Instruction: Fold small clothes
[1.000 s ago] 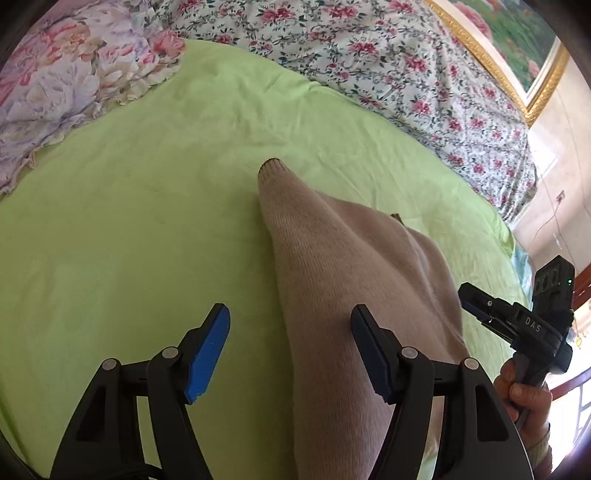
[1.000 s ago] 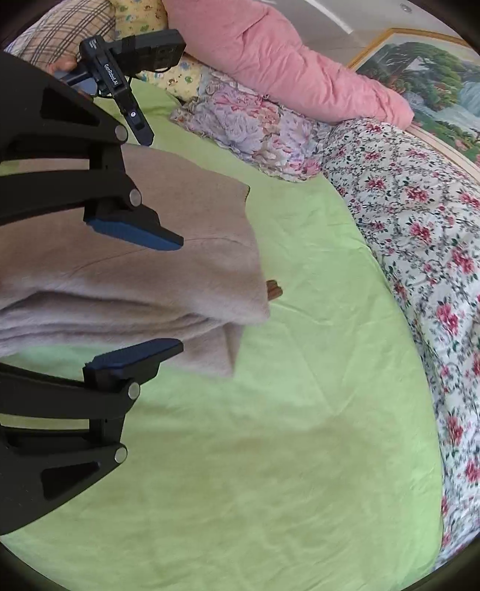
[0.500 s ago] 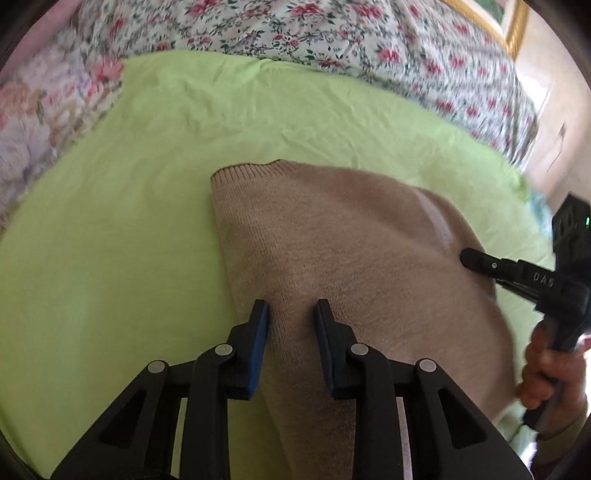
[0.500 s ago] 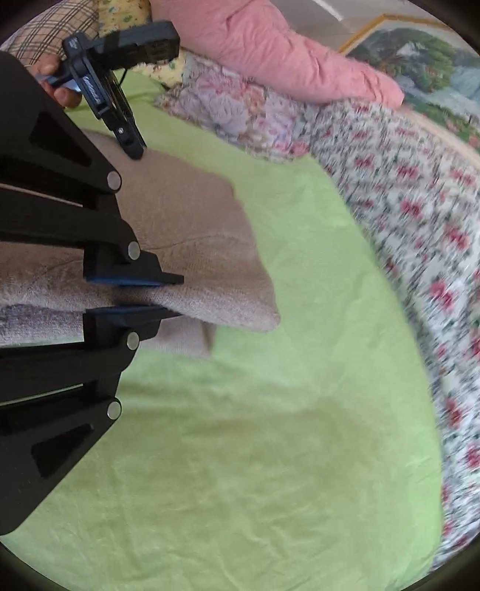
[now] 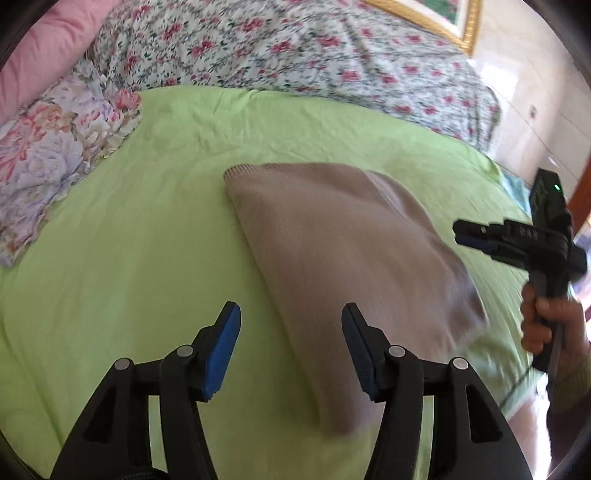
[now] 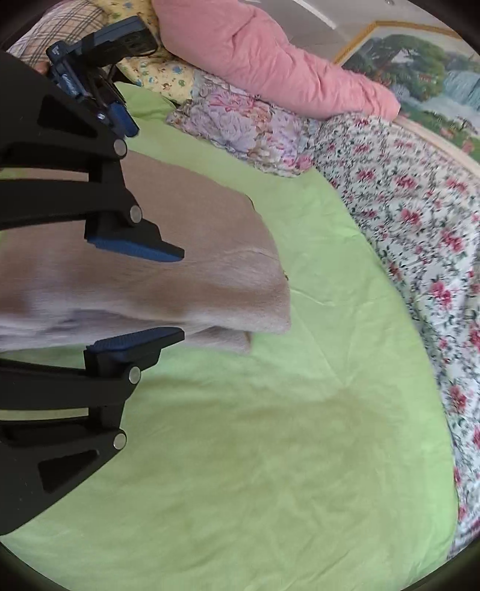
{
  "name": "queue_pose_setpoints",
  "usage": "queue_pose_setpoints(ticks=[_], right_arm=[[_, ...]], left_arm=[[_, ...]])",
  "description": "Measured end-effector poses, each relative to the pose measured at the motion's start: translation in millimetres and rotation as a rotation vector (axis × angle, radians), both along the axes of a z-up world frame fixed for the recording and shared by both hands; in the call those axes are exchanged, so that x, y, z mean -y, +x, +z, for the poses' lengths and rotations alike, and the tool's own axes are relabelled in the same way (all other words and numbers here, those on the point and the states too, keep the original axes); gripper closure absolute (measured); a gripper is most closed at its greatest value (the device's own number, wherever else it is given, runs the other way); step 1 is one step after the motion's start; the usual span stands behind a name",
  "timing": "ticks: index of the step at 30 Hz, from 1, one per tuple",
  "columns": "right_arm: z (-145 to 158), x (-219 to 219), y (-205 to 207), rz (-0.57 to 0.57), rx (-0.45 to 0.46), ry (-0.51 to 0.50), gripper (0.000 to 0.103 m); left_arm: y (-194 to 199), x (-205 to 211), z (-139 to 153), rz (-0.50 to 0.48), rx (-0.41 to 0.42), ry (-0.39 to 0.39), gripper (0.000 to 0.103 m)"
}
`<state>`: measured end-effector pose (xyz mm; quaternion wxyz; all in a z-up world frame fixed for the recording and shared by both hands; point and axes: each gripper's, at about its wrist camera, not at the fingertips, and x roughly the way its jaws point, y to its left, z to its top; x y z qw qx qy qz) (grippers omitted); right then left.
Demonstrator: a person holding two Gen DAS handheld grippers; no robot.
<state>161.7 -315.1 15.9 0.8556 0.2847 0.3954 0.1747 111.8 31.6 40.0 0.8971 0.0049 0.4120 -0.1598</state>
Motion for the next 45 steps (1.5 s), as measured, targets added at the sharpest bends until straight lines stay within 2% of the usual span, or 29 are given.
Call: queue_pose_setpoints(ticks=[3, 7, 14, 16, 18, 19, 20, 21, 24, 26, 29, 31, 33, 38, 41, 45], right_arm=[[-6.5, 2.2, -30.7, -0.011, -0.003, 0.008, 0.063], [-20.6, 1.7, -59.2, -0.02, -0.029, 0.023, 0.062], [-29.9, -14.0, -72.9, 0.007, -0.039, 0.006, 0.062], [-31.2, -18.6, -73.6, 0.016, -0.032, -0.001, 0.062], [-32.7, -24.4, -71.8, 0.024, -0.028, -0.035, 0.063], [-34.4, -27.2, -71.0, 0.033, -0.034, -0.051, 0.064], [-35.5, -28.4, -70.8, 0.039, -0.039, -0.068, 0.081], [-35.0, -30.1, -70.2, 0.048, -0.045, -0.09, 0.095], [-19.6, -23.1, -78.0, 0.031, -0.003, -0.12, 0.095], [-12.3, -18.8, -80.9, 0.028, 0.008, -0.183, 0.096], [-27.2, -19.2, -76.1, 0.036, -0.033, -0.257, 0.096], [-46.1, -24.8, -71.6, 0.042, -0.072, -0.302, 0.096], [-55.6, -26.3, -70.4, 0.027, -0.086, -0.295, 0.096], [-48.4, -26.4, -74.4, 0.03, -0.09, -0.298, 0.094], [-46.3, -19.8, -78.6, 0.019, -0.104, -0.253, 0.087], [-34.7, -10.4, -89.5, -0.005, -0.093, -0.222, 0.084]], left_arm=[[-38.4, -3.3, -7.0, -0.032, -0.017, -0.014, 0.045], [-68.9, 11.1, -25.1, -0.062, -0.019, 0.045, 0.042], [-54.9, 27.0, -50.4, 0.009, -0.003, 0.14, 0.043], [-47.9, 23.9, -55.6, 0.057, -0.005, 0.149, 0.054], [-43.1, 17.9, -59.2, 0.069, -0.031, 0.101, 0.076], [-43.1, 15.6, -59.8, 0.071, -0.034, 0.072, 0.083], [-44.7, 16.5, -59.5, 0.067, -0.032, 0.067, 0.093], [-45.4, 16.9, -58.3, 0.067, -0.023, 0.076, 0.095], [-55.1, 22.5, -48.7, 0.081, 0.027, 0.114, 0.096], [-54.6, 22.8, -52.1, 0.085, 0.014, 0.13, 0.097], [-52.6, 23.5, -68.2, 0.1, -0.03, 0.142, 0.097], [-53.5, 24.1, -67.5, 0.105, -0.023, 0.143, 0.097], [-52.2, 23.3, -66.2, 0.102, -0.033, 0.142, 0.096], [-52.2, 15.4, -61.5, 0.073, -0.076, 0.111, 0.095], [-59.9, 11.3, -54.7, 0.042, -0.086, 0.093, 0.094], [-76.1, -2.8, -33.1, -0.018, -0.055, 0.033, 0.094]])
